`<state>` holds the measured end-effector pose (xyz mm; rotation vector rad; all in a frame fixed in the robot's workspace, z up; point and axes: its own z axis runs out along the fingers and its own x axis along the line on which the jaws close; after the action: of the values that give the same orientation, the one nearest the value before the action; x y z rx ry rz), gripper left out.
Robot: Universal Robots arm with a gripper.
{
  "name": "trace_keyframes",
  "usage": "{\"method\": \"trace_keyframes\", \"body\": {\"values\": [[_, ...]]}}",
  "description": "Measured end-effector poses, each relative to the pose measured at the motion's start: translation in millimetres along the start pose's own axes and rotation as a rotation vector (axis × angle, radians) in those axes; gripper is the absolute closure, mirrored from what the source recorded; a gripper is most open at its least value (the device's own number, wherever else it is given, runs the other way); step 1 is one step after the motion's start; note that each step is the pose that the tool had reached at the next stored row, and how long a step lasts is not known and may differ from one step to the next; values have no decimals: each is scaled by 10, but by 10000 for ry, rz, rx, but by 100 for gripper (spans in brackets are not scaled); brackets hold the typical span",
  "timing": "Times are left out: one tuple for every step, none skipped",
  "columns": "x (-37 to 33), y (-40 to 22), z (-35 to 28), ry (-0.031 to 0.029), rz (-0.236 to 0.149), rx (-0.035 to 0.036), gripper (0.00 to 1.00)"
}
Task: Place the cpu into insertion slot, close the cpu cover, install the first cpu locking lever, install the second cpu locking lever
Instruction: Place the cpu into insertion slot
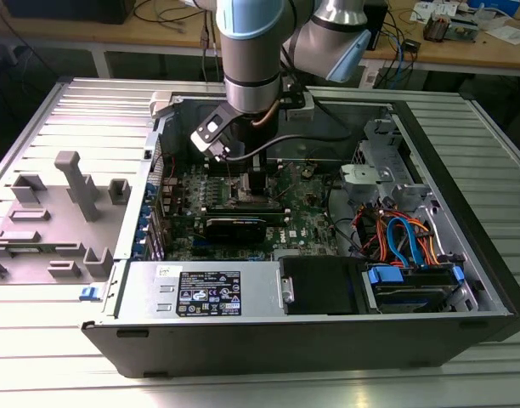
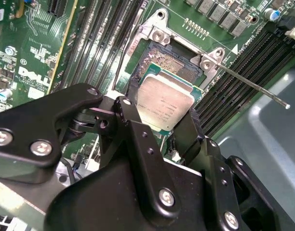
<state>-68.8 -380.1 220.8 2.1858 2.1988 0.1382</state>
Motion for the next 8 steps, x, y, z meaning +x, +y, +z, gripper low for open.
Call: {"method": "trace_keyframes", "body": {"values": [[-1, -7, 6, -2, -4, -6, 46], [-1, -12, 15, -1, -5, -14, 46], [-1, -16, 25, -1, -6, -21, 46], [-2, -20, 36, -1, -7, -28, 46], [-2, -21, 50, -1, -8, -28, 46], [-3, -22, 63, -1, -9, -28, 46], [-3, -23, 75, -1, -8, -28, 46], [-4, -25, 88, -1, -8, -28, 46]]}}
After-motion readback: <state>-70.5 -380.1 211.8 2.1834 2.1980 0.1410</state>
